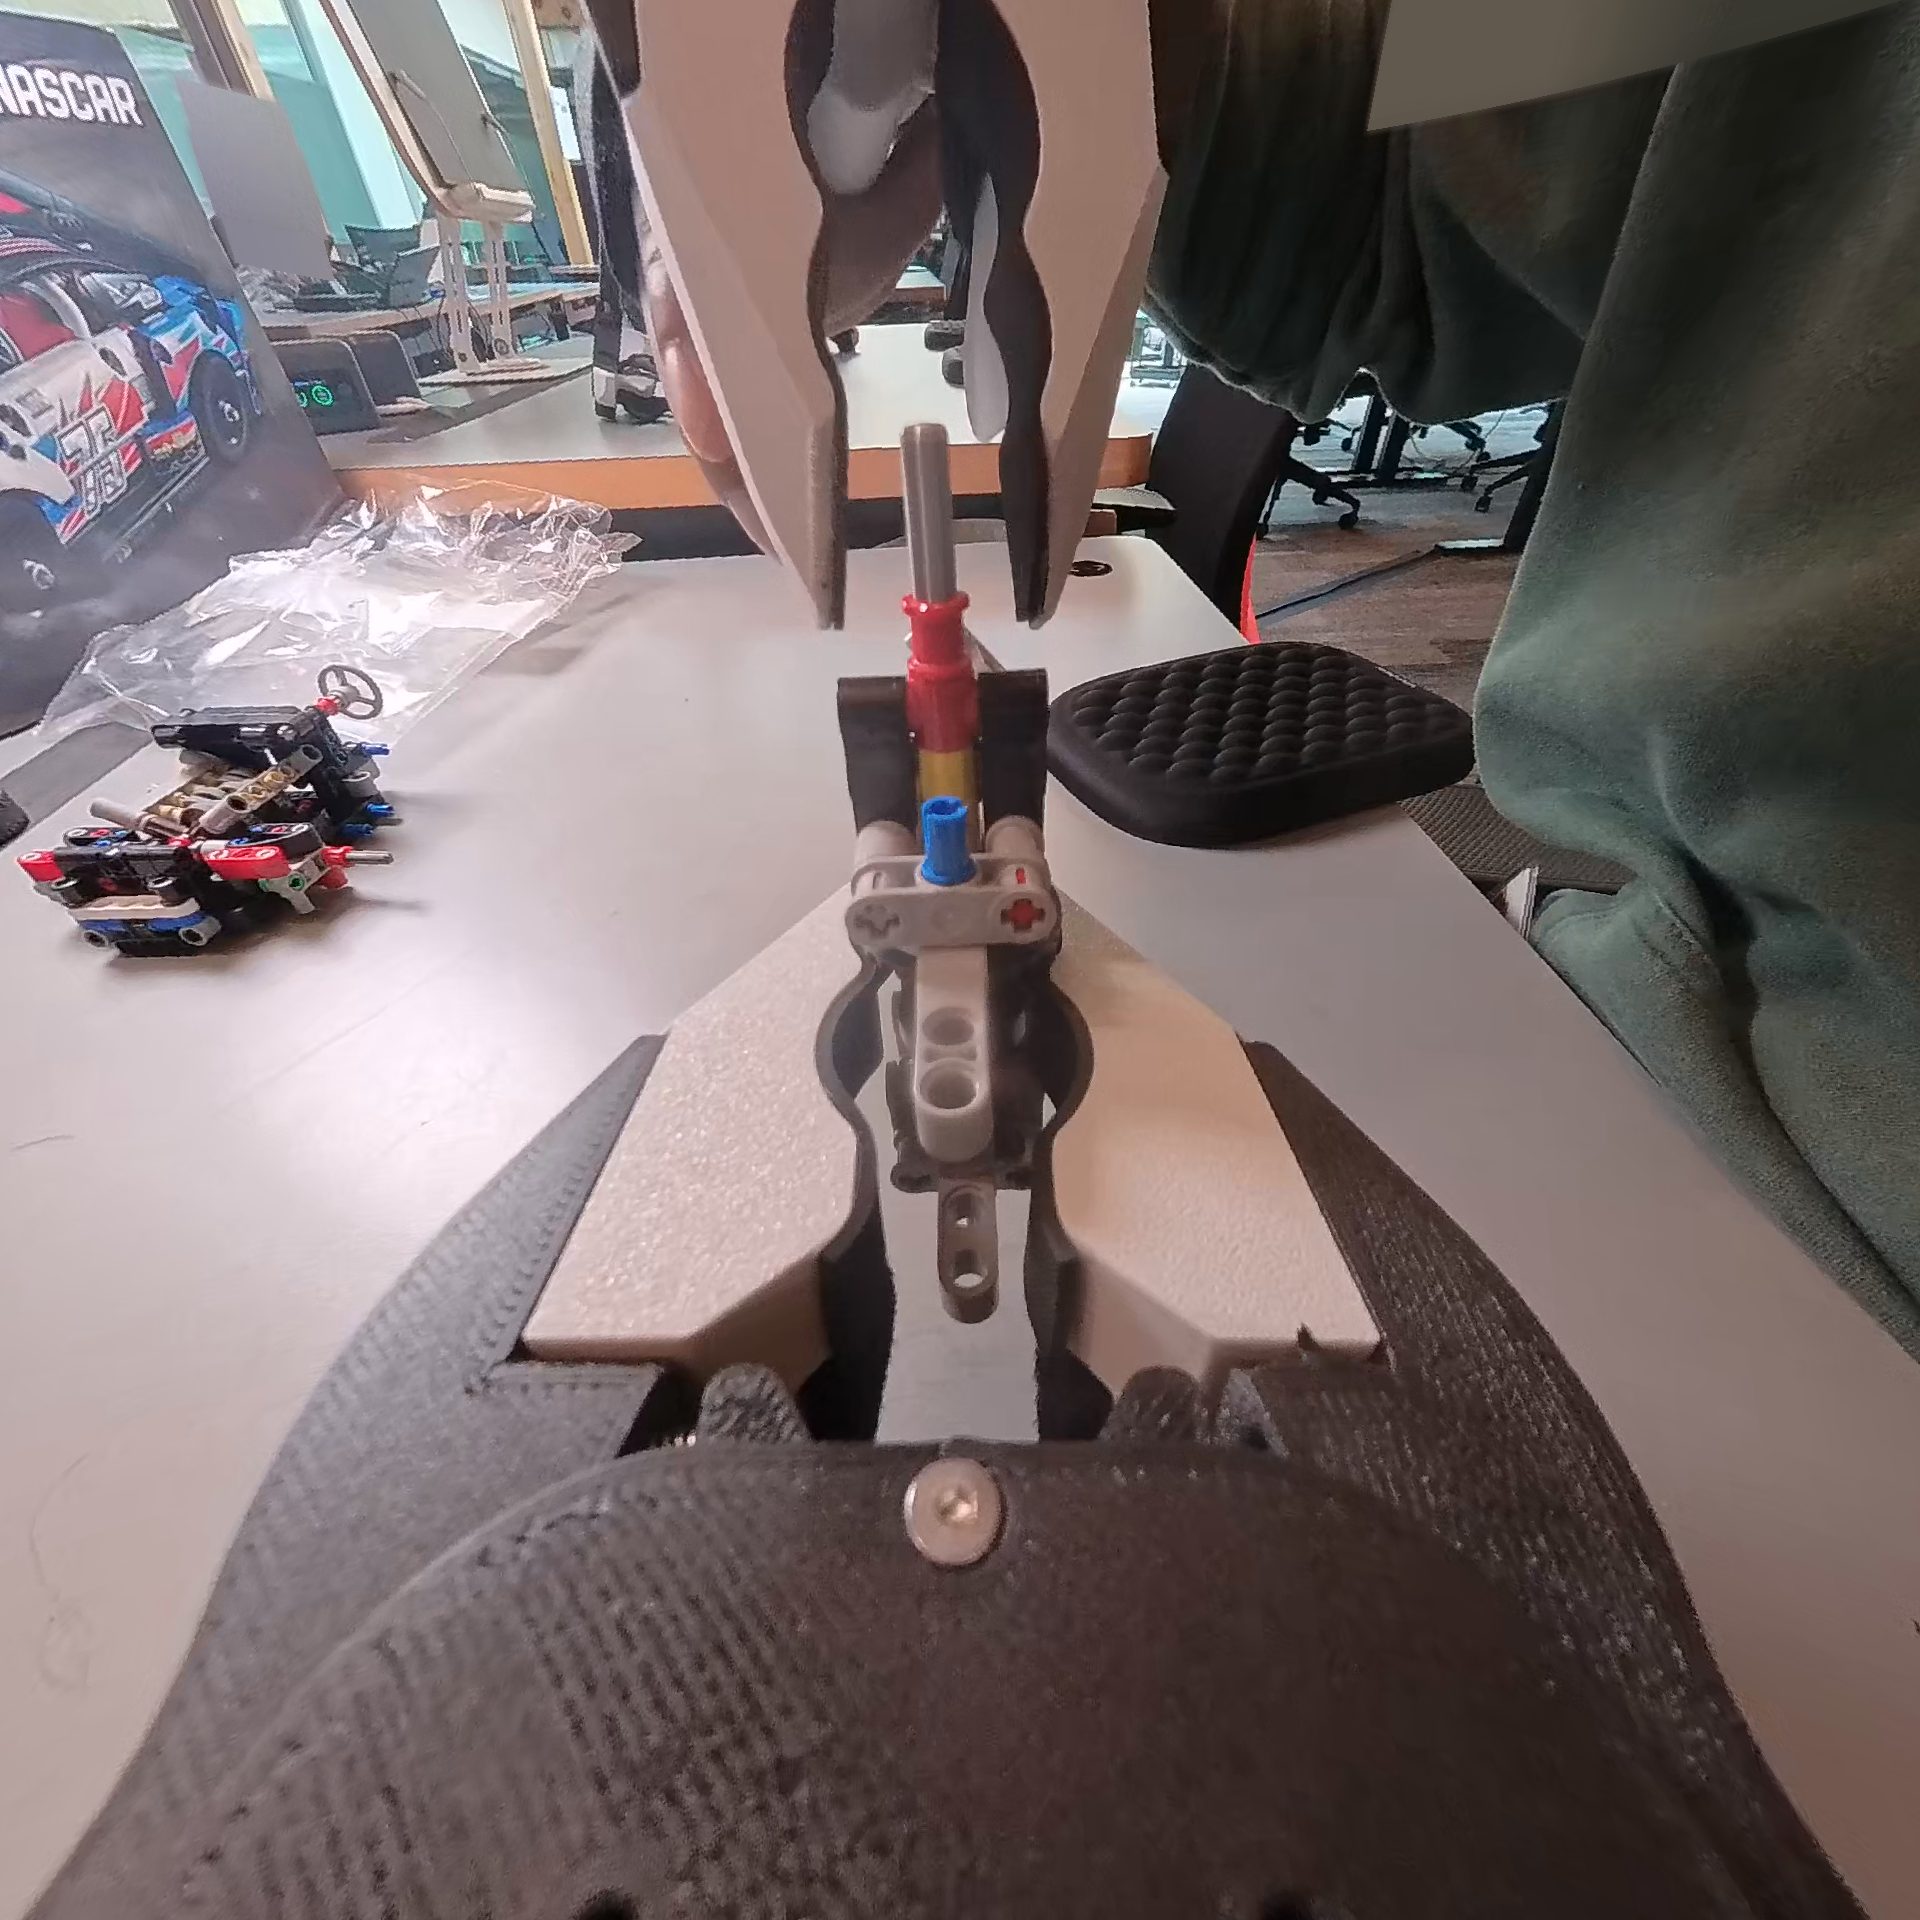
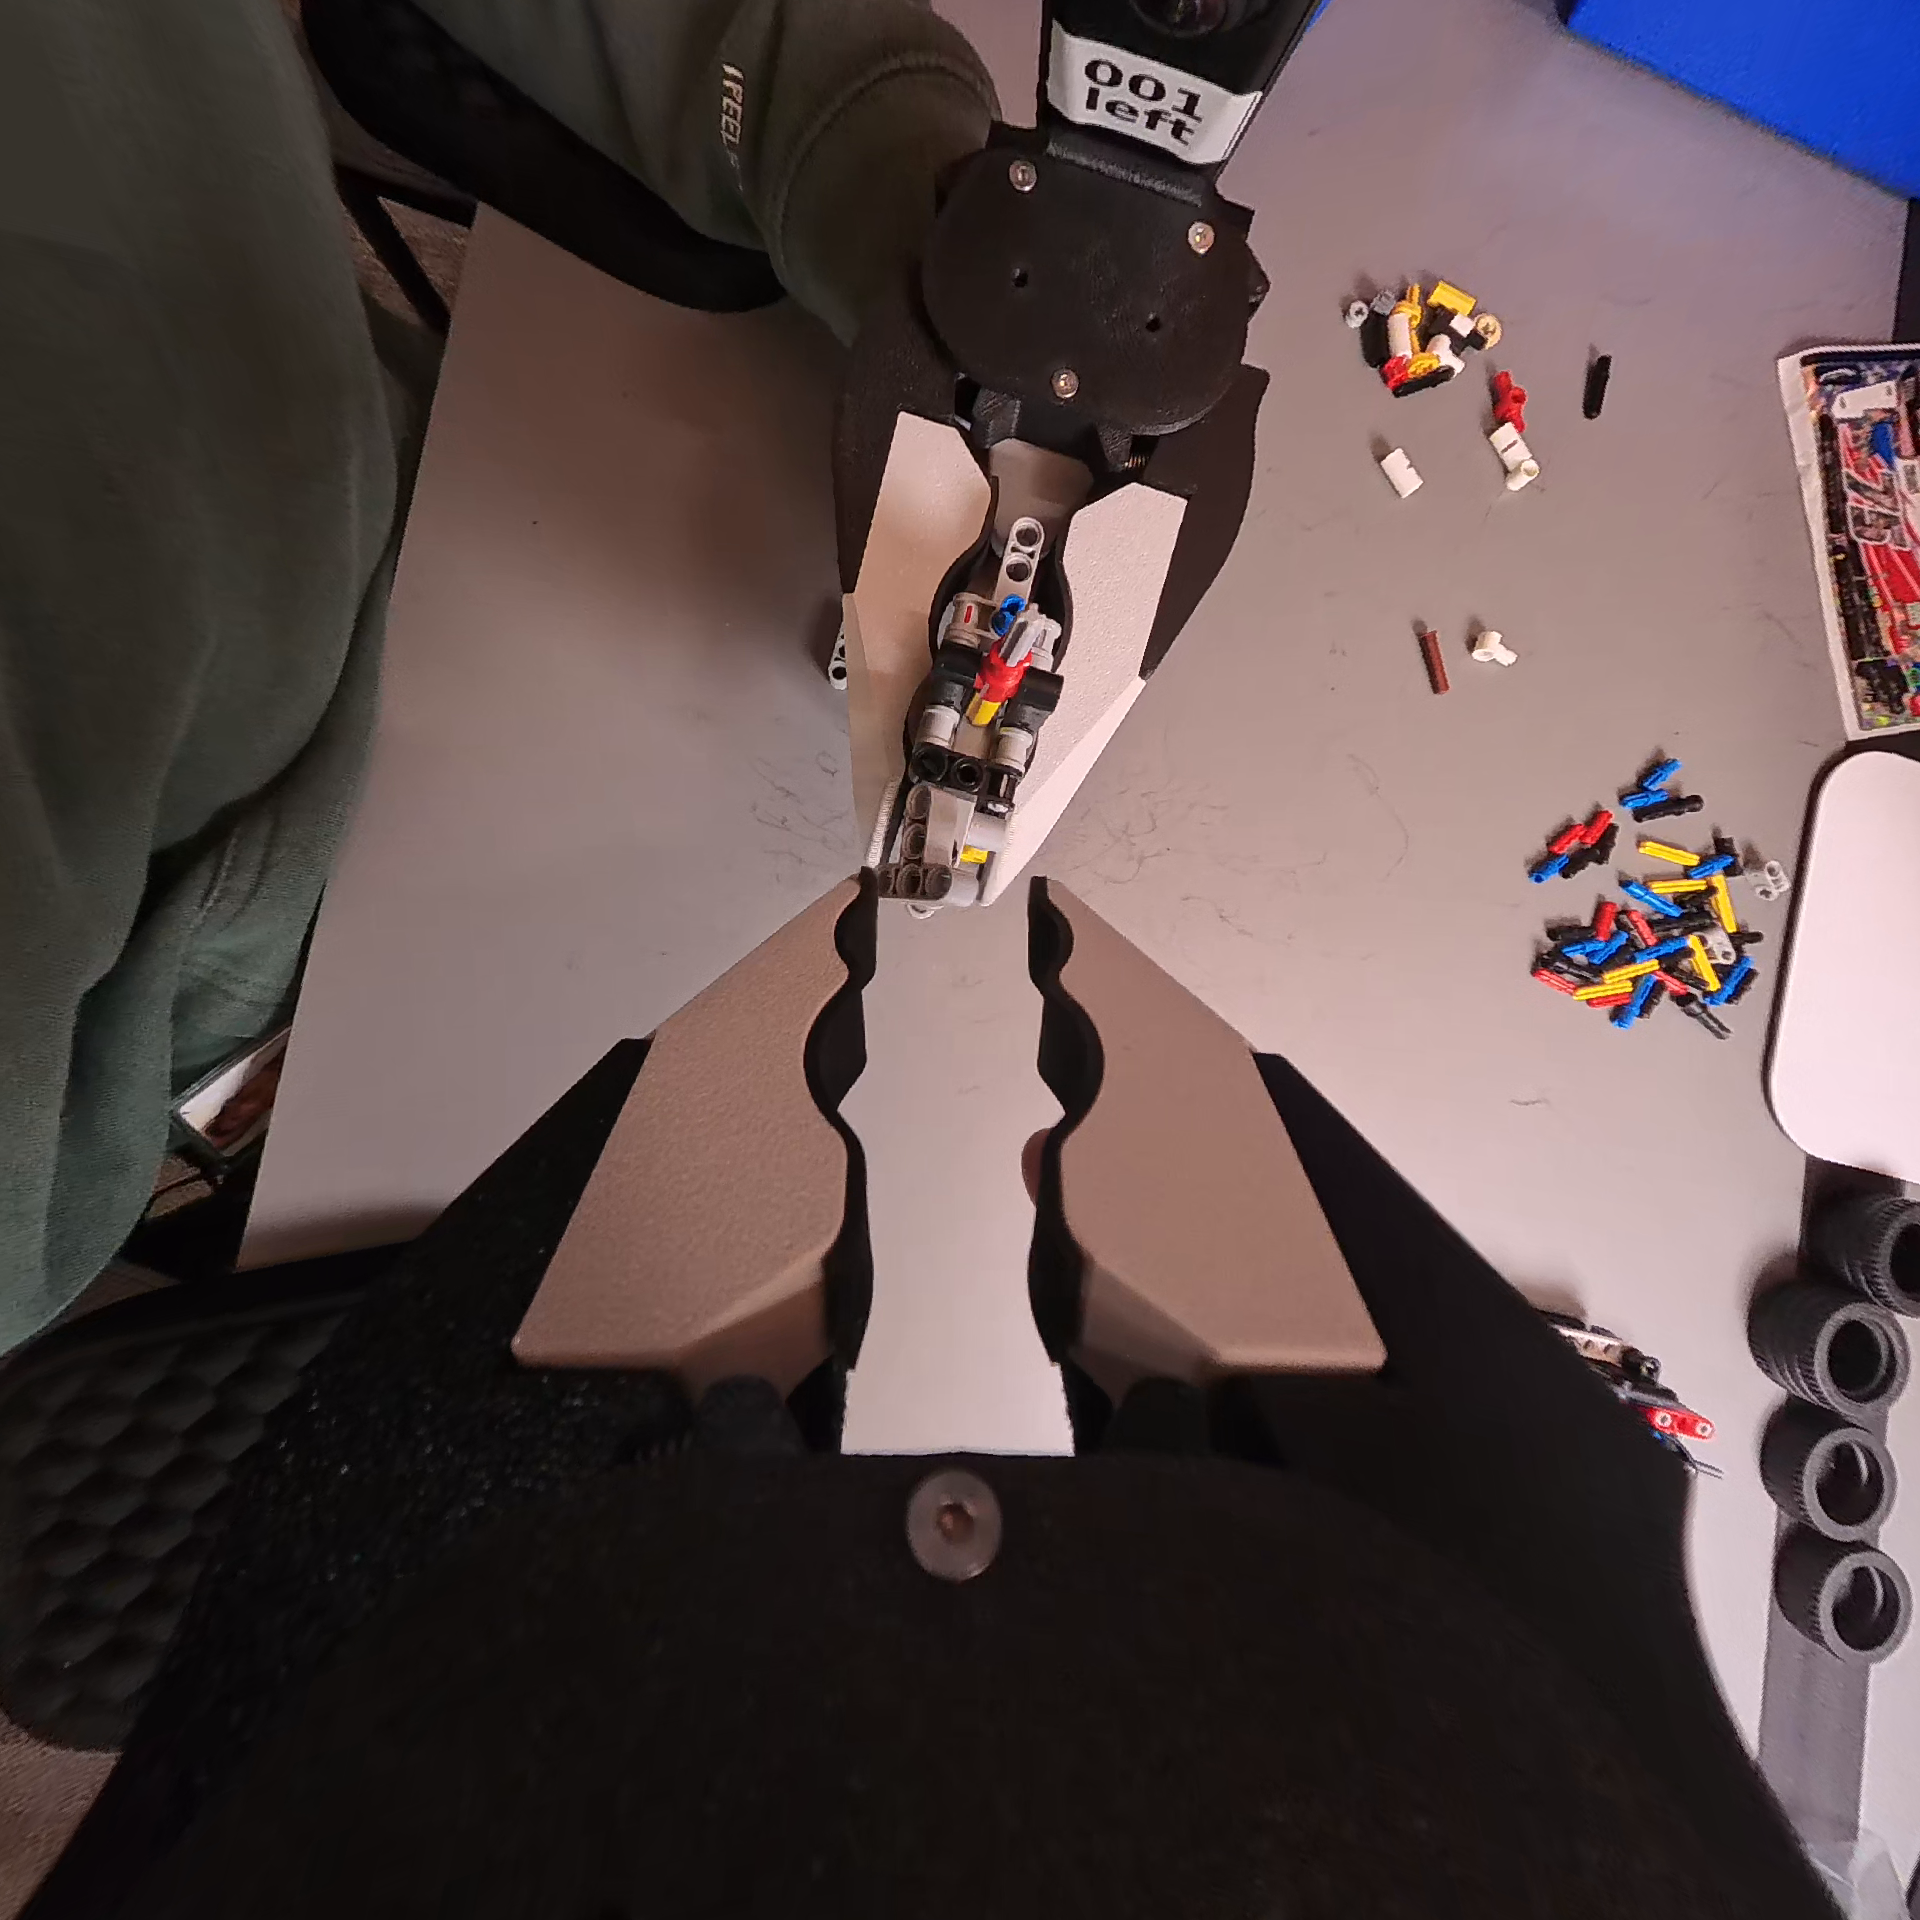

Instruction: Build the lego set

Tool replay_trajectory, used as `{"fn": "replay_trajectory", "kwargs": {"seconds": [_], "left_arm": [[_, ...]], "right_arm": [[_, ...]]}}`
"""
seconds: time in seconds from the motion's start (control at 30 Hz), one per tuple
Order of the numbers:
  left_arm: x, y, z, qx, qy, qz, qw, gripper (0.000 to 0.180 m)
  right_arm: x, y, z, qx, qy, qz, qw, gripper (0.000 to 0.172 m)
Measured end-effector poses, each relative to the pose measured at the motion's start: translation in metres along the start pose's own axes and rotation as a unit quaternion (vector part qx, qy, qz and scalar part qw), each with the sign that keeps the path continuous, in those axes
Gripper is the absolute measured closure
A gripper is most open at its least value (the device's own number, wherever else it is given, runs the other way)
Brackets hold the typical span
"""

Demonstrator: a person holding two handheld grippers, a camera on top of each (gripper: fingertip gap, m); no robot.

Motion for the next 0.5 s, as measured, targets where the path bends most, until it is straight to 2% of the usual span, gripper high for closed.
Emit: {"fn": "replay_trajectory", "kwargs": {"seconds": [0.03,0.27,0.5], "left_arm": [[0.000,0.000,0.000,-0.001,-0.001,0.002,1.000,0.159],[0.000,0.001,0.000,-0.005,-0.003,0.013,1.000,0.159],[0.000,0.006,0.003,-0.007,-0.010,0.052,0.999,0.159]], "right_arm": [[0.000,0.000,0.001,-0.002,-0.002,0.000,1.000,0.144],[0.001,0.003,0.003,-0.014,-0.024,0.000,1.000,0.145],[0.002,0.016,0.003,-0.119,-0.062,0.093,0.987,0.134]]}}
Point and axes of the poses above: each gripper's, where its closed fingertips meet, z back along the fingers, x out of its top, y = z × x across the jaws, the point moved 7 cm from there along z, back along the fingers, and after that the axes turned 5 degrees about -x, right-handed, at the moved point
